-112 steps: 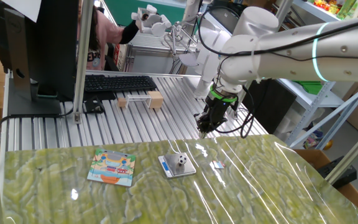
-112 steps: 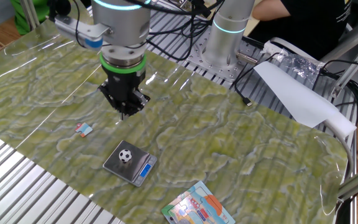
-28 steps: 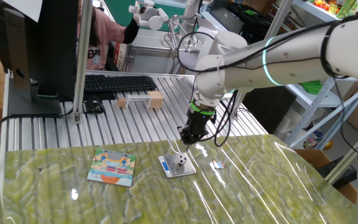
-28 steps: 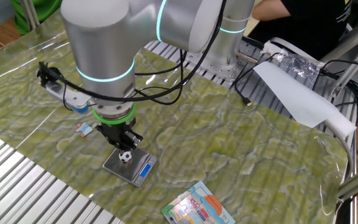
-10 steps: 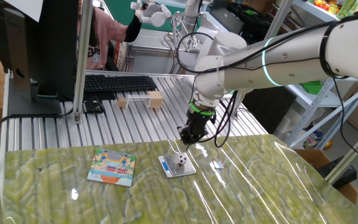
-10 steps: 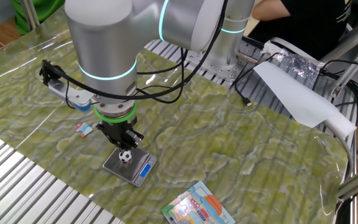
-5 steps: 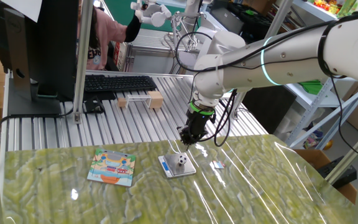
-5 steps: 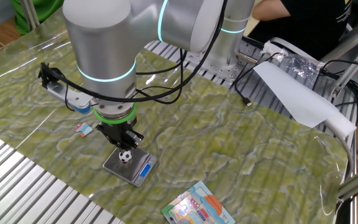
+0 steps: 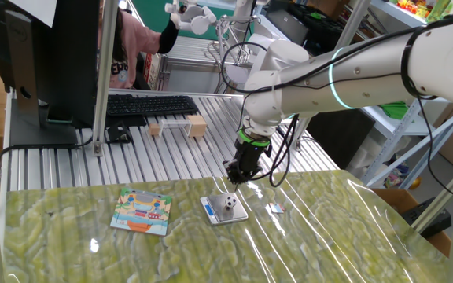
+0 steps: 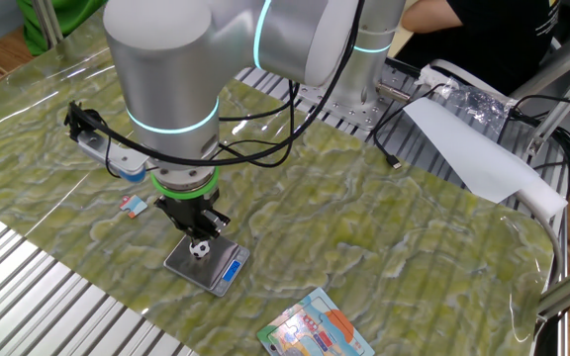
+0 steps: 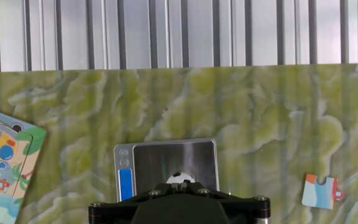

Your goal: Remove the object from the scale

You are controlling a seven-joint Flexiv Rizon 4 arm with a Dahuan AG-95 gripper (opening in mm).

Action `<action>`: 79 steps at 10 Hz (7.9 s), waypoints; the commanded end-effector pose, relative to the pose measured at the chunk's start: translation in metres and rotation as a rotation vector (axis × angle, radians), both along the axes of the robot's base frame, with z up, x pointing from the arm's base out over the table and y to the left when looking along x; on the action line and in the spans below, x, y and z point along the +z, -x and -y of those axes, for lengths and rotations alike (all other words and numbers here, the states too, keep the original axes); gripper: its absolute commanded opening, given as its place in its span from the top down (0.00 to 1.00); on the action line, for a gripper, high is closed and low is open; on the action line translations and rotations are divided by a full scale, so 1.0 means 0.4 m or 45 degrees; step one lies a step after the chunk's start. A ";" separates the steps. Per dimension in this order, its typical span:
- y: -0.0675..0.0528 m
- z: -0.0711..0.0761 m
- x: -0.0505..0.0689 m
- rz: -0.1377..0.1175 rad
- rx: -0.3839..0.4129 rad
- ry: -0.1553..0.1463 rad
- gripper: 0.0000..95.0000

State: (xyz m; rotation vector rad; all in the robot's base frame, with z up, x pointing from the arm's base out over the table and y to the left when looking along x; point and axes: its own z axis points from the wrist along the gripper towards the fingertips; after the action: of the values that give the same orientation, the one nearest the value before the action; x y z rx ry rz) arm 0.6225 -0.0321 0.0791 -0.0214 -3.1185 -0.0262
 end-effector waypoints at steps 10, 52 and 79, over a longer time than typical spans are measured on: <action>-0.009 -0.010 -0.017 -0.001 -0.014 0.010 0.80; 0.020 -0.002 -0.086 0.044 -0.055 0.022 0.60; 0.016 0.003 -0.115 0.053 -0.055 0.013 1.00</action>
State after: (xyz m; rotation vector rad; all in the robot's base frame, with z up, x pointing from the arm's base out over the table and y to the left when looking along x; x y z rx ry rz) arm 0.6158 -0.0334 0.0334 -0.0886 -3.1584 -0.0121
